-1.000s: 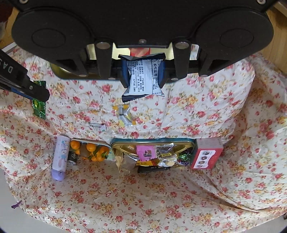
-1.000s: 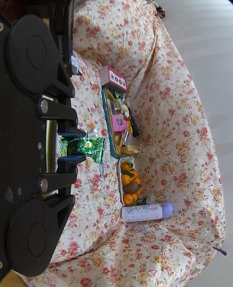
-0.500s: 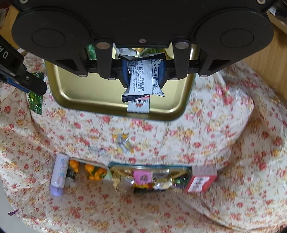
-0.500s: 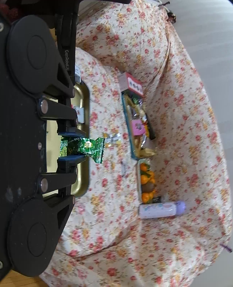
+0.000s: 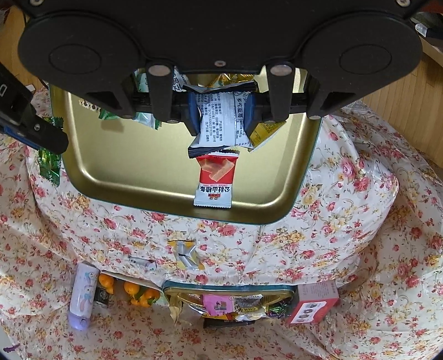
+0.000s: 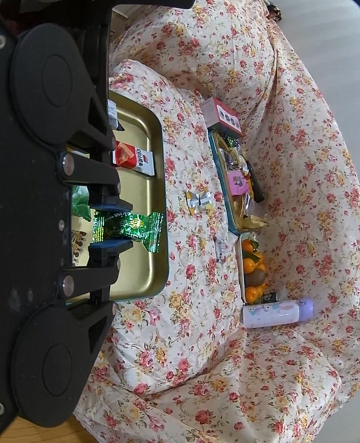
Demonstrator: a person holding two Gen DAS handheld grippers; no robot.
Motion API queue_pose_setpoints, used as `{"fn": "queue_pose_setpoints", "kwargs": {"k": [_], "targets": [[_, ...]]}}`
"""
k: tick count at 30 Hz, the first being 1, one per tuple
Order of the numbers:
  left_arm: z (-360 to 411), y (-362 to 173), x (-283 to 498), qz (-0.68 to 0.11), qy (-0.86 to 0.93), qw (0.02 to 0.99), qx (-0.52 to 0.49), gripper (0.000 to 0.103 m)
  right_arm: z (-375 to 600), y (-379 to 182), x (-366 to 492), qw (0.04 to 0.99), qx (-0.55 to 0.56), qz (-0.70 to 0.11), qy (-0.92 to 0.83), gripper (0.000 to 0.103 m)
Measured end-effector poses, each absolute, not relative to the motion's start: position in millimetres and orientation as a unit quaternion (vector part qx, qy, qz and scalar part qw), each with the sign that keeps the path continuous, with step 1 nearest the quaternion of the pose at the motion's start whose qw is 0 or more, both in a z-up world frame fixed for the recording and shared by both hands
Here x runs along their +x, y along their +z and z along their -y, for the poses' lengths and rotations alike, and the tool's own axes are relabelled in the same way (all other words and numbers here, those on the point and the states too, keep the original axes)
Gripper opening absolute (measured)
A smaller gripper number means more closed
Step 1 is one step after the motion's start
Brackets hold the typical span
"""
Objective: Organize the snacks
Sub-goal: 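Carry the white packet and green candy over the floor gold tray with both tools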
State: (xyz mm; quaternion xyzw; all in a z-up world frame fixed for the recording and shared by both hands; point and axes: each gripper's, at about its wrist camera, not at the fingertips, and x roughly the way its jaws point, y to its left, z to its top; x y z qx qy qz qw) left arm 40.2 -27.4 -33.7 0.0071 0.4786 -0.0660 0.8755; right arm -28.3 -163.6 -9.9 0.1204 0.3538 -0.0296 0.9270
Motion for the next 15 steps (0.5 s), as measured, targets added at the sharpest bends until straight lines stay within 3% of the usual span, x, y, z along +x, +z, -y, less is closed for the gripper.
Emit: {"fn": "queue_pose_setpoints", "kwargs": {"k": [15], "targets": [[46.8, -27.8, 57.7, -0.458, -0.074, 0.885, 0.036, 0.041, 167.4, -7.9, -13.5, 0.929, 0.122, -0.347, -0.038, 0.022]]}}
